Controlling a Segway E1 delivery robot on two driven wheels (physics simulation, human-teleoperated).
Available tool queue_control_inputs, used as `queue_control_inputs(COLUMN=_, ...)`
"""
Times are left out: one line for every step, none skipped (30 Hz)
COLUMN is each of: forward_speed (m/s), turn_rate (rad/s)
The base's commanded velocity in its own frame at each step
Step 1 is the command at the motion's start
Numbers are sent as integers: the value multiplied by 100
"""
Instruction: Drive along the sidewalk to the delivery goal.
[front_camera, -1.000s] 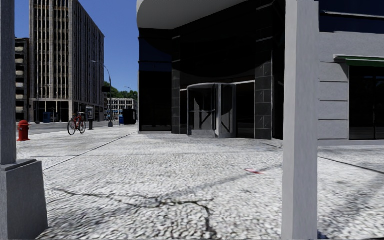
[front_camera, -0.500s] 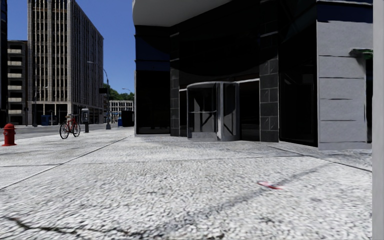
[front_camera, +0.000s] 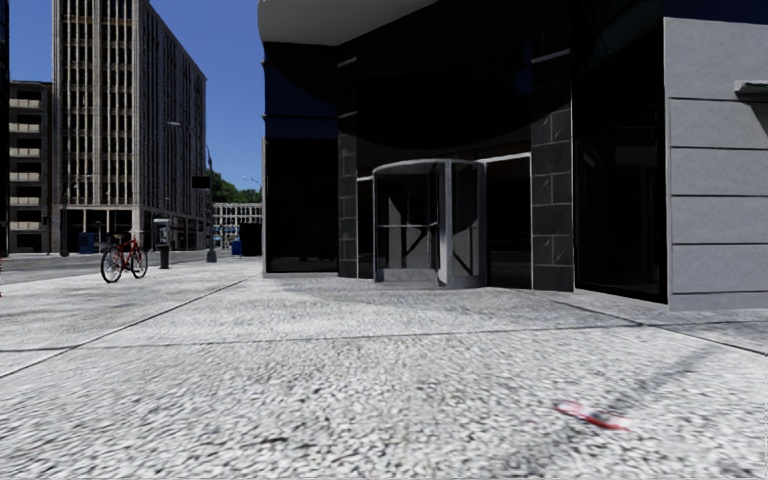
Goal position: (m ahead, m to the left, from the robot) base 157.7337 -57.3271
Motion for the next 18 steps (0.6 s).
queue_control_inputs(forward_speed=113, turn_rate=0)
queue_control_inputs(forward_speed=113, turn_rate=0)
queue_control_inputs(forward_speed=113, turn_rate=0)
queue_control_inputs(forward_speed=113, turn_rate=0)
queue_control_inputs(forward_speed=113, turn_rate=0)
queue_control_inputs(forward_speed=113, turn_rate=0)
queue_control_inputs(forward_speed=113, turn_rate=-5)
queue_control_inputs(forward_speed=113, turn_rate=-5)
queue_control_inputs(forward_speed=113, turn_rate=-16)
queue_control_inputs(forward_speed=113, turn_rate=-19)
queue_control_inputs(forward_speed=113, turn_rate=-20)
queue_control_inputs(forward_speed=113, turn_rate=-23)
queue_control_inputs(forward_speed=118, turn_rate=-37)
queue_control_inputs(forward_speed=118, turn_rate=-37)
queue_control_inputs(forward_speed=121, turn_rate=-53)
queue_control_inputs(forward_speed=121, turn_rate=-66)
queue_control_inputs(forward_speed=123, turn_rate=-69)
queue_control_inputs(forward_speed=123, turn_rate=-69)
